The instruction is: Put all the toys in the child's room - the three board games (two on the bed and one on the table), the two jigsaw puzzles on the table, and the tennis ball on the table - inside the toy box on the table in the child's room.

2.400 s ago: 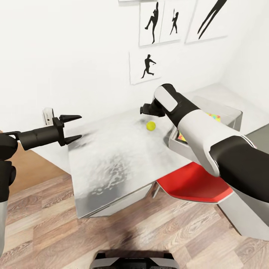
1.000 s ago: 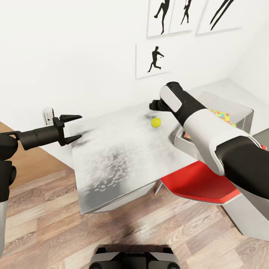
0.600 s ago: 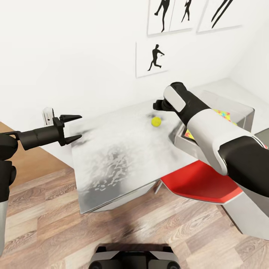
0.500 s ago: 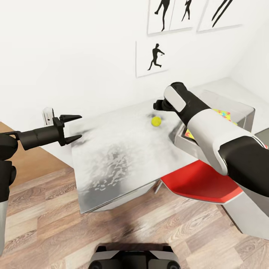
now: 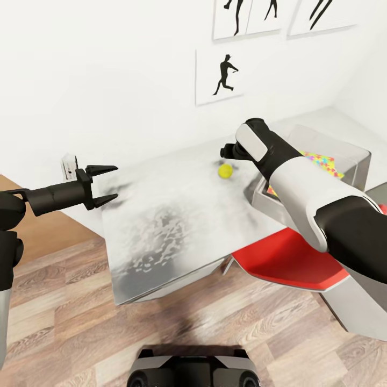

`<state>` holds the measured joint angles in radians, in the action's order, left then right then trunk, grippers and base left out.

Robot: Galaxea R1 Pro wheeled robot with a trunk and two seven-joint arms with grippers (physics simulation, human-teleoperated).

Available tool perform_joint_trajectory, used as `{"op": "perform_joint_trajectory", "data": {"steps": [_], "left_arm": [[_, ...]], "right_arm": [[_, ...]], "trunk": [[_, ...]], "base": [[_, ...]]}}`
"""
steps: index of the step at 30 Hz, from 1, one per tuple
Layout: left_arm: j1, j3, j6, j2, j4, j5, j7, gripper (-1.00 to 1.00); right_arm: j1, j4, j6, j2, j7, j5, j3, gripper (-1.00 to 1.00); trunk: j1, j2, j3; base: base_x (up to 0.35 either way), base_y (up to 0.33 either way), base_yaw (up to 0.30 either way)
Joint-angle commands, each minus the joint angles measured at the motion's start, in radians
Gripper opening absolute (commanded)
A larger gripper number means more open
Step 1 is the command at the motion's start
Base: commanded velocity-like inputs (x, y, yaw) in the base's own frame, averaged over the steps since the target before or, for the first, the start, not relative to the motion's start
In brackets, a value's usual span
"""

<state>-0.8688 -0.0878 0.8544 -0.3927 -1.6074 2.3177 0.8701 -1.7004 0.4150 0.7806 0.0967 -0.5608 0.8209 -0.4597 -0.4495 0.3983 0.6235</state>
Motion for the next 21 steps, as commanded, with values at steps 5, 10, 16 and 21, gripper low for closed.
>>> {"op": "perform_joint_trajectory", "data": {"steps": [5,10,16,21], "left_arm": [[-0.001,-0.001,0.002,0.0,0.0,0.009,0.01,1.0],[-0.001,-0.001,0.002,0.0,0.0,0.009,0.01,1.0],[-0.001,-0.001,0.002,0.0,0.0,0.009,0.01,1.0],[-0.001,-0.001,0.002,0.0,0.0,0.009,0.01,1.0]], "right_arm": [[-0.002,0.001,0.002,0.001,-0.008,0.01,-0.008,1.0],[-0.002,0.001,0.002,0.002,-0.008,0.011,-0.008,1.0],[-0.002,0.001,0.001,0.003,-0.008,0.011,-0.009,1.0],[-0.002,0.001,0.001,0.003,-0.008,0.01,-0.008,1.0]], "trunk": [[0.0,0.002,0.009],[0.0,0.002,0.018],[0.0,0.002,0.027],[0.0,0.002,0.035]], "base": [[0.0,0.0,0.0],[0.0,0.0,0.0],[0.0,0.0,0.0],[0.0,0.0,0.0]]}}
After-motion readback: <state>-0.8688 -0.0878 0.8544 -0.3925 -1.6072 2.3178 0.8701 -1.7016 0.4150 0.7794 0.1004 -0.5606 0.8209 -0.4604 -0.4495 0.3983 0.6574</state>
